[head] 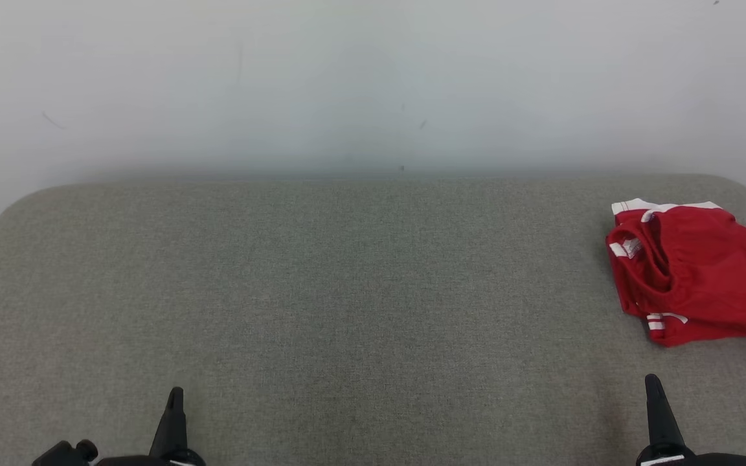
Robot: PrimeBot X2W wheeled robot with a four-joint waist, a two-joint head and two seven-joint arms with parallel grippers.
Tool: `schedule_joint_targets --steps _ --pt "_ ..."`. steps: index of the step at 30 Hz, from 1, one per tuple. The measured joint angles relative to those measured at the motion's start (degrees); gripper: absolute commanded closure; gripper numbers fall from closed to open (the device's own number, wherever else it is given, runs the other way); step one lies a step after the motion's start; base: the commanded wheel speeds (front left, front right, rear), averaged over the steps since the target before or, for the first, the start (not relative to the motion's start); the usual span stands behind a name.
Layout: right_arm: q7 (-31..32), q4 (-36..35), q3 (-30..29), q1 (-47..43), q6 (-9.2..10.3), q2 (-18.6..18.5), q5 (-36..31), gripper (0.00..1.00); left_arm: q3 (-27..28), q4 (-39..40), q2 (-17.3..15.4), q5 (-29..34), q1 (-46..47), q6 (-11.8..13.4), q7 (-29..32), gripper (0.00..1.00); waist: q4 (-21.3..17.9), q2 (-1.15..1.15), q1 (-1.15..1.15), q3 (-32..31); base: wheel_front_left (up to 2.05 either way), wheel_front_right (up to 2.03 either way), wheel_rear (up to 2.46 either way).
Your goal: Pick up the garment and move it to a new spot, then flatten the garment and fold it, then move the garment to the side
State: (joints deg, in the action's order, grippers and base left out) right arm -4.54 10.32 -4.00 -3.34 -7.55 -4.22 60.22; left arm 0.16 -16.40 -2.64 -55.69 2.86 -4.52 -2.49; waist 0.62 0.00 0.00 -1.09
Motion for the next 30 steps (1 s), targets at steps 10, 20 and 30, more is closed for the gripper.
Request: schedule_joint_targets --steps 10,20,30 --pt "1.58 -0.11 -0.94 1.04 0.0 -0.11 6.69 1.0 0.11 -0.58 -0.01 -7.33 1.94 -0.52 1.59 1.0 -0.1 0.0 0.0 0.2 0.0 0.0 0.0" --pt "3.09 -0.15 -1.76 1.91 0.0 -0.16 12.33 1.0 0.2 -0.98 -0.02 -13.08 3.27 -1.03 3.14 1.0 -0.19 0.0 0.0 0.38 0.0 0.0 0.0" --pt "4.47 -0.25 -2.56 2.27 0.0 -0.2 17.29 1.0 0.3 -1.3 -0.03 -18.74 4.42 -1.52 4.5 1.0 -0.28 0.0 0.0 0.56 0.0 0.0 0.0"
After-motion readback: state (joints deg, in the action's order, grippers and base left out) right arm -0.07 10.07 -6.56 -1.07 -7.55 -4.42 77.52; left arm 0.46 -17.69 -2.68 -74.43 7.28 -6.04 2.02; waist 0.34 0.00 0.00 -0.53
